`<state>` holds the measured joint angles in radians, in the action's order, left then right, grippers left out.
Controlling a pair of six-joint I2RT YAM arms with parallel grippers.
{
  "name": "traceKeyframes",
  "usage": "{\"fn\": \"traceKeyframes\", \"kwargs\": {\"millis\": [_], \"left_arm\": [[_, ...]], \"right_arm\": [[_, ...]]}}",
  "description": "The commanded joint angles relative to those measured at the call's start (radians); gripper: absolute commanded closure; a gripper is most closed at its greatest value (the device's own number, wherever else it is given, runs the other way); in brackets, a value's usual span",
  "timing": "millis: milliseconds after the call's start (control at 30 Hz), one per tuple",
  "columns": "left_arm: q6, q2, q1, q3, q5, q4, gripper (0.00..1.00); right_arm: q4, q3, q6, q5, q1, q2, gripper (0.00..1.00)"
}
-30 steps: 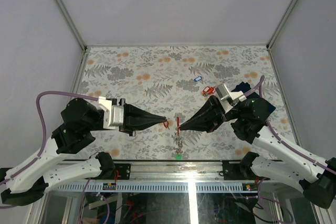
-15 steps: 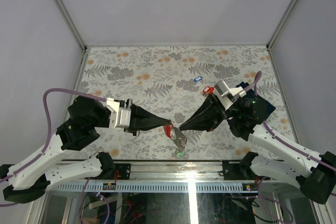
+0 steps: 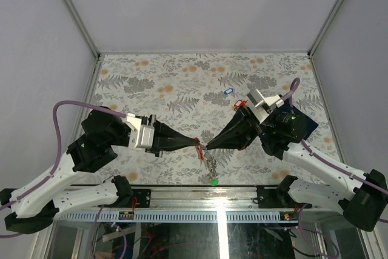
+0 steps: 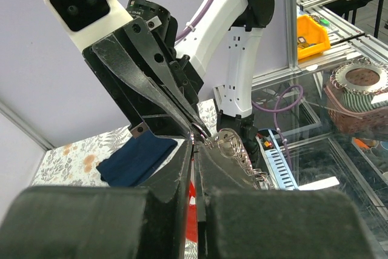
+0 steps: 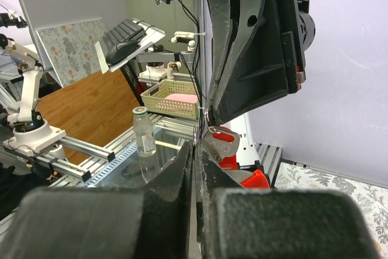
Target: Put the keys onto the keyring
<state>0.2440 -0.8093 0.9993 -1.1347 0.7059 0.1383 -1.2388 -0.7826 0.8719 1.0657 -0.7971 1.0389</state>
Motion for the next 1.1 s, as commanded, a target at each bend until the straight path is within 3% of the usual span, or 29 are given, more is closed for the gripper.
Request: {"fn": "traceKeyframes", "kwargs": {"millis": [0, 1067], "left_arm": [[0.012, 0.007, -0.005, -0.032, 0.031, -0.002, 1.0], [0.007, 0.004, -0.005, -0.045, 0.047, 0.006, 1.0]], "right_arm": [[-0.088, -0.042, 0.021, -0.031, 0.007, -0.003, 1.0], [-0.093, -0.042, 0.032, -0.022, 0.006, 0.006, 1.0]]}}
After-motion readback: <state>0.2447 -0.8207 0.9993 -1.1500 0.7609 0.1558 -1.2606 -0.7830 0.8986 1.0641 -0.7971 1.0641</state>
